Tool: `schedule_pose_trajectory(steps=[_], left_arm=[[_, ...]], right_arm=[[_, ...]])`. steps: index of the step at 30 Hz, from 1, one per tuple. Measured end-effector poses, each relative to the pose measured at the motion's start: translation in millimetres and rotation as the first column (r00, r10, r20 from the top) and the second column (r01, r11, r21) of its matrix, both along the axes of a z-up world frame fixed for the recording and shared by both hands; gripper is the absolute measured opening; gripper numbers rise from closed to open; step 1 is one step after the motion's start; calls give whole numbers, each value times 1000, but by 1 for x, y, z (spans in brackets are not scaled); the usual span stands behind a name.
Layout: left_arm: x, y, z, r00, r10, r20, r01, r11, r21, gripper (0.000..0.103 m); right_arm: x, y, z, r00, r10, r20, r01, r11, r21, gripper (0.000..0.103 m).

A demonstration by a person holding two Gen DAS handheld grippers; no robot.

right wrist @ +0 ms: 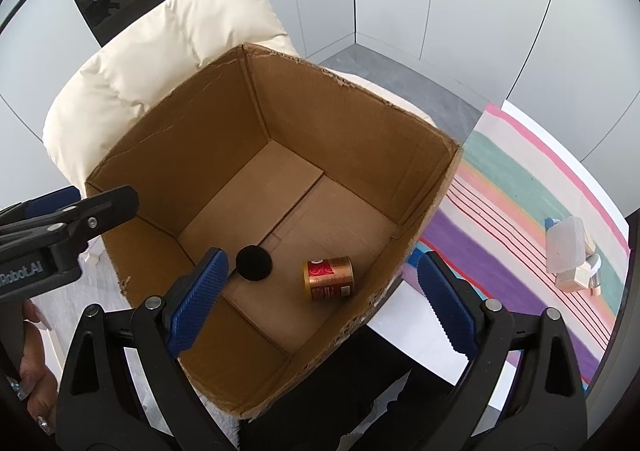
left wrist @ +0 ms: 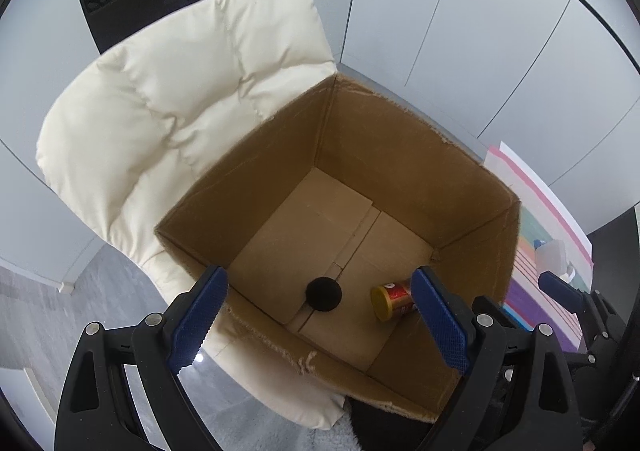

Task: Organize objects
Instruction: 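Withdraw both tools from the box back over the striped cloth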

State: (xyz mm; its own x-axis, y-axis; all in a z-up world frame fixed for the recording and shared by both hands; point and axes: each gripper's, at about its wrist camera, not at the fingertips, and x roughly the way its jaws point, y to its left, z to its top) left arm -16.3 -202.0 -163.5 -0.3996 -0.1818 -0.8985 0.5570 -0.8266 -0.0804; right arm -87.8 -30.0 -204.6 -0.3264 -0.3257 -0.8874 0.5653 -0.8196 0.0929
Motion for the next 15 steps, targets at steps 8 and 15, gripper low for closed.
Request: schedule_pose_trajectory(steps=[8,15], left_arm=[[33,13,23,1000,4,-15,-4,999,-35,94],[72,28,27,999,15,-39,-15,1000,-2,94]], right_arm=[[23,14,26,999,-17,-27,17,1000,-10,97],[53,33,44,998,-38,-42,37,999,-26,97]])
